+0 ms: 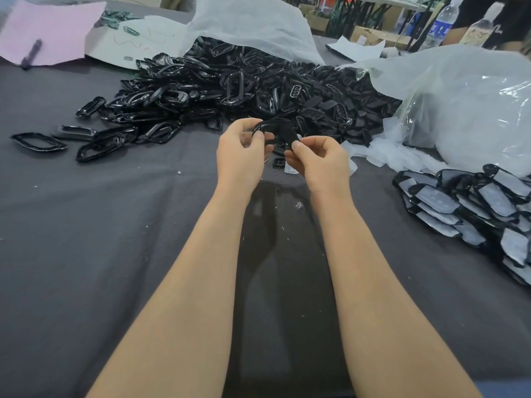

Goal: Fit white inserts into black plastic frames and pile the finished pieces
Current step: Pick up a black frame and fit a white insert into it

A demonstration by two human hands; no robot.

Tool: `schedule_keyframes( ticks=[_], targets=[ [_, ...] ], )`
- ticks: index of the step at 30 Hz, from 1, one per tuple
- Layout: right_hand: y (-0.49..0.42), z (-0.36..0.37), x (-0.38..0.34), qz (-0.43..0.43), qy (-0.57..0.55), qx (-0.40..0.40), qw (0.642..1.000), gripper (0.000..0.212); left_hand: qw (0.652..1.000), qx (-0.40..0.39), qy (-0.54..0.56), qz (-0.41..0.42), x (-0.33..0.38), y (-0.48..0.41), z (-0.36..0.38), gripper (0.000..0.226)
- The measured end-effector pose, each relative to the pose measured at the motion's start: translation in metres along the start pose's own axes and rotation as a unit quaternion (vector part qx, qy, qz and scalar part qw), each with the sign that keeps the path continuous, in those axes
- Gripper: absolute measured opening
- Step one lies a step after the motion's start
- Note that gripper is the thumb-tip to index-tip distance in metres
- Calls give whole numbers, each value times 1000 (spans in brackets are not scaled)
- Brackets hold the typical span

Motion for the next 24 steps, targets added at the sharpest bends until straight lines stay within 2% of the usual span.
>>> schedule_keyframes(
  ticks=[10, 15, 21, 24],
  targets=[
    [-1, -1, -1, -3, -21, -7, 1000, 18, 999, 9, 41, -22, 2, 1, -1, 22],
    [-1, -5, -5, -17, -24, 27, 999, 21, 998, 10, 58, -27, 0, -1, -1, 27],
    [6, 1, -10, -123, 129, 16, 984, 18, 999, -27, -24, 15, 3, 3, 4, 27],
    [7, 2, -10, -139, 163, 31, 976, 13, 997, -54, -50, 30, 5, 5, 6, 24]
  ],
)
Point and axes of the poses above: each hand's wrist, its own y-axis away from the middle knuckle, its own z-axis out of the palm, x = y × z, the point moved 3 cm from there along -y, towards the middle knuckle, and after that the axes turned 6 degrees about z, right-handed, at the moved point
